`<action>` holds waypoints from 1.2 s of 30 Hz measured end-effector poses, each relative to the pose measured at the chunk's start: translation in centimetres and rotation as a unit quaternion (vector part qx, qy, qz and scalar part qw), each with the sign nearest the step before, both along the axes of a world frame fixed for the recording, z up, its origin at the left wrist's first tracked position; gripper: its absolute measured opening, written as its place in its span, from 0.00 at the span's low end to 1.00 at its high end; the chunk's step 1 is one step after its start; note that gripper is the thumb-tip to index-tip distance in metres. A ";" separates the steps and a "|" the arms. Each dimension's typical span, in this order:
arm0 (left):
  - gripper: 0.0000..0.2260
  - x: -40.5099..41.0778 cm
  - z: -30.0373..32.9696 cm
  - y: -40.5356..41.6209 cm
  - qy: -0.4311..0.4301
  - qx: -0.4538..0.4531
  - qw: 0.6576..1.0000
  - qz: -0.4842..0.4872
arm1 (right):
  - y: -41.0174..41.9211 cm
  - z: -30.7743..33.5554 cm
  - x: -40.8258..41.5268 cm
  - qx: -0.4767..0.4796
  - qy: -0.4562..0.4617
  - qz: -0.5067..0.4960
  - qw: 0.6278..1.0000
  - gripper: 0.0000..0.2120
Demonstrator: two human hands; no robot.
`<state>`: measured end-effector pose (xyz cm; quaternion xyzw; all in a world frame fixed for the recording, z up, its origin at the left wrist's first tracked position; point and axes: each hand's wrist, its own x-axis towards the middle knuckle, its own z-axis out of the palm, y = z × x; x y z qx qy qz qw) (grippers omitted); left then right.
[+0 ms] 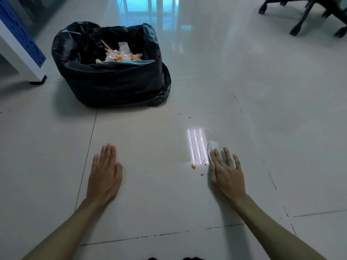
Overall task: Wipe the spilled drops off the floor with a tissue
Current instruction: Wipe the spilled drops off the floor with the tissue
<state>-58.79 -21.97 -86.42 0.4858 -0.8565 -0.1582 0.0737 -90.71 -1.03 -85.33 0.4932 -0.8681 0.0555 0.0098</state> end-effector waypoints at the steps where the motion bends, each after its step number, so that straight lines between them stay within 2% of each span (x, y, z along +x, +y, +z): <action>1: 0.29 0.0 0.0 0.3 0.000 0.004 1.000 0.005 | 0.3 0.0 0.5 -0.002 -0.003 -0.004 1.000 0.26; 4: 0.29 -0.1 -0.2 1.1 -0.002 0.008 1.000 0.024 | -0.2 0.0 2.9 -0.020 -0.011 0.012 1.000 0.25; 10: 0.29 -0.1 -0.4 1.4 -0.015 -0.013 1.000 0.016 | -2.7 -0.1 10.0 -0.024 -0.034 0.221 0.974 0.23; 13: 0.29 0.0 -0.5 1.4 -0.015 -0.018 1.000 0.015 | -1.7 -0.2 10.3 -0.024 -0.020 0.270 0.962 0.22; 17: 0.29 0.1 -0.6 1.3 -0.016 -0.022 1.000 0.014 | 0.5 0.4 6.2 -0.004 -0.007 0.234 0.972 0.22; 23: 0.29 -0.1 -0.5 1.4 -0.012 -0.021 1.000 0.018 | 5.4 1.0 0.3 0.034 -0.004 0.040 0.999 0.25; 28: 0.29 -0.2 -0.3 1.5 -0.006 -0.017 1.000 0.017 | 4.1 0.4 2.7 0.022 -0.032 -0.040 0.998 0.28; 30: 0.29 -0.1 -0.4 1.5 -0.007 -0.017 1.000 0.018 | 2.3 0.6 4.3 0.028 -0.045 -0.012 0.999 0.30; 36: 0.29 0.1 -0.6 1.3 0.000 -0.019 1.000 0.016 | -0.5 0.7 11.6 0.023 -0.070 0.177 0.981 0.32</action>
